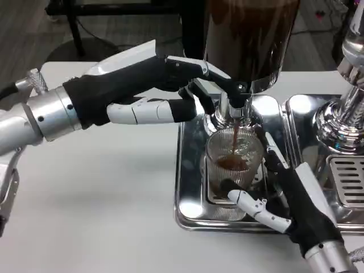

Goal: Grasp the cup under the faucet to collect the drink, then remove the cup.

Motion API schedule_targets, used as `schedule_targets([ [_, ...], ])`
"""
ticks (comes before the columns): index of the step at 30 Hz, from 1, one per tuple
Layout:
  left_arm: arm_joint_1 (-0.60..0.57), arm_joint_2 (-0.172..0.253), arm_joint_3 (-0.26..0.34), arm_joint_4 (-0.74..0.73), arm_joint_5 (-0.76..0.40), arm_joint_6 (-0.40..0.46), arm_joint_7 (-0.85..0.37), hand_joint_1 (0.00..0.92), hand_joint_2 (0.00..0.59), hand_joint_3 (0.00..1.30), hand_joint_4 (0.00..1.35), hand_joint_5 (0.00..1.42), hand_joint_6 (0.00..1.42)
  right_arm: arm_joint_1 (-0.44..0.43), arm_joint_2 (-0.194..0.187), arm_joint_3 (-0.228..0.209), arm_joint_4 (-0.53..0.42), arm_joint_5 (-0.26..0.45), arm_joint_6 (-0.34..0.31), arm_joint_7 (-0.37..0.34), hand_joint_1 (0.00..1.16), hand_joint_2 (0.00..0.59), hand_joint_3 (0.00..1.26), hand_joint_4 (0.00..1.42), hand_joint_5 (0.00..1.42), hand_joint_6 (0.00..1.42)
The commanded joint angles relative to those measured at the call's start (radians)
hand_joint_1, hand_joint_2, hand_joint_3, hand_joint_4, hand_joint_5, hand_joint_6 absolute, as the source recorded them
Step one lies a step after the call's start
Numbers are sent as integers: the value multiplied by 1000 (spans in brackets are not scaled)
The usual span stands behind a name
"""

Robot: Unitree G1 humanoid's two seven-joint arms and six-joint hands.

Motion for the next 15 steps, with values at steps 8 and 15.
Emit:
schedule_targets([
  [8,35,19,-10,-25,11,17,-28,0,74,365,417,458,616,-67,18,7,77,-33,30,-38,512,179,0,0,0,82],
  [15,44,22,-7,-36,11,24,-23,0,84,375,417,458,618,-110,21,19,111,-65,51,-53,593,172,0,0,0,98],
])
